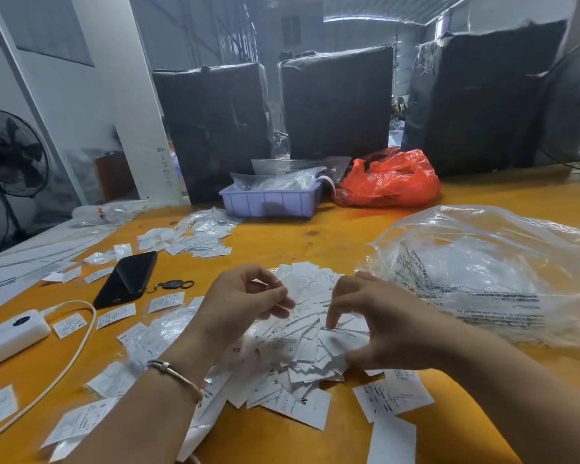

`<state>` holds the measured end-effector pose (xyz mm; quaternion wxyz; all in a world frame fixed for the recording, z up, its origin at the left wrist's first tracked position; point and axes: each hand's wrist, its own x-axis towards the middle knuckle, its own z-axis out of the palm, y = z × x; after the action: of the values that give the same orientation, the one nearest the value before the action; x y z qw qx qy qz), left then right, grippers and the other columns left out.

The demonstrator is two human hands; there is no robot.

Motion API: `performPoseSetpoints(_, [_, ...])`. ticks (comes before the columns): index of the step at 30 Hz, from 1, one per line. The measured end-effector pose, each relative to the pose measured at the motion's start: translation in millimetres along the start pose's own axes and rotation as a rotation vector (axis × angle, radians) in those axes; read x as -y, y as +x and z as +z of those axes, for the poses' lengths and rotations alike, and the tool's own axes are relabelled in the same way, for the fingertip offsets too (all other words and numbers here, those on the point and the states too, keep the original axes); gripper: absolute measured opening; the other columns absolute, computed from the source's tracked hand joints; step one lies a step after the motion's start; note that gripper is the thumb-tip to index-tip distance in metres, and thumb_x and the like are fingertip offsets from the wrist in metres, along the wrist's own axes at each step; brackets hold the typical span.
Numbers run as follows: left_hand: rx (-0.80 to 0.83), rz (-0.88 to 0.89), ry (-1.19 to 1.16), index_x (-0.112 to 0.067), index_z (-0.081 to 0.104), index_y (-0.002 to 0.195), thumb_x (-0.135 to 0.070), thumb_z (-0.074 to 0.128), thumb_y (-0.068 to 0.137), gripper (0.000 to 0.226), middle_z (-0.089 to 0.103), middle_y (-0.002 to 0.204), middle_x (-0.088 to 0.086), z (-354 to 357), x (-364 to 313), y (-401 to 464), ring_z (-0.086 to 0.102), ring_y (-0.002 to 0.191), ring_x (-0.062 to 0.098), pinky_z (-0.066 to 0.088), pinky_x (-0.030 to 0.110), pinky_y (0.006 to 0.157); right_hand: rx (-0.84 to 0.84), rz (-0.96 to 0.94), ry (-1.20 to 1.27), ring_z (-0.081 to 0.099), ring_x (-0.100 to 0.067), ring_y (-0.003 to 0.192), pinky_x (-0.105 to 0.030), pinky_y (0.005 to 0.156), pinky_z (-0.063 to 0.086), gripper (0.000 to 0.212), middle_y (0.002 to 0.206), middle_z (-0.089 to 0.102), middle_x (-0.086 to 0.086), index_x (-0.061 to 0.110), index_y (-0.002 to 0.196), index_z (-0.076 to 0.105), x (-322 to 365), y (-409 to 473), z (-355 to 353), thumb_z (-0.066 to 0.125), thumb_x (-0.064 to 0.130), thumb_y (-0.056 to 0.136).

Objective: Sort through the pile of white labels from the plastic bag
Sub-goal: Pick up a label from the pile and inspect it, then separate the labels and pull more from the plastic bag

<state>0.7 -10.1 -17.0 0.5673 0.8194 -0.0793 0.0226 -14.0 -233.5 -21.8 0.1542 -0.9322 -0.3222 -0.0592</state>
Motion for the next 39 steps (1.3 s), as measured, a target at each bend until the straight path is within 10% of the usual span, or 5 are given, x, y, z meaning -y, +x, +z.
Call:
performPoseSetpoints(5, [0.045, 0.013, -0.113, -0.005, 0.058, 0.096, -0.006, 0.067, 0.090, 0.011, 0.078, 0.086, 0.010, 0.9, -1.2, -0.4, 0.075, 0.083, 0.023, 0.055, 0.034, 0.074, -0.189, 0.019, 0.129, 0.049, -0.002, 0.087, -0.029, 0.075, 0.047, 0.003, 0.088, 0.059, 0.017, 0.027, 0.078, 0.072, 0.9, 2.2, 3.3, 0.073, 0.028, 0.081])
performPoseSetpoints(13, [0.058, 0.013, -0.128, -0.009, 0.072, 0.098, -0.012, 0.064, 0.093, 0.010, 0.078, 0.088, 0.006, 2.1, 0.4, -0.5, 0.075, 0.086, 0.019, 0.054, 0.027, 0.071, -0.359, 0.233, 1.187, 0.059, -0.018, 0.056, -0.020, 0.050, 0.041, 0.019, 0.069, 0.068, -0.015, 0.011, 0.067, 0.071, -4.8, 2.7, -5.5, 0.066, -0.003, 0.078])
performPoseSetpoints(28, [0.147, 0.144, -0.144, -0.001, 0.073, 0.089, -0.019, 0.074, 0.078, 0.022, 0.077, 0.085, 0.012, 8.4, -6.8, -8.2, 0.074, 0.079, 0.020, 0.056, 0.022, 0.068, -0.604, 0.125, 1.127, 0.062, -0.019, 0.056, -0.022, 0.053, 0.050, 0.013, 0.063, 0.065, -0.010, 0.000, 0.075, 0.057, 6.9, 0.3, -9.9, 0.059, -0.012, 0.081])
performPoseSetpoints(39, [0.173, 0.158, -0.153, -0.012, 0.080, 0.090, -0.027, 0.078, 0.073, 0.023, 0.078, 0.088, 0.006, 6.5, -9.3, -10.5, 0.075, 0.086, 0.019, 0.056, 0.019, 0.066, -0.697, -0.018, 0.905, 0.046, -0.018, 0.057, -0.035, 0.053, 0.036, 0.011, 0.063, 0.060, -0.016, 0.012, 0.080, 0.075, 14.3, -1.4, -8.7, 0.071, 0.022, 0.078])
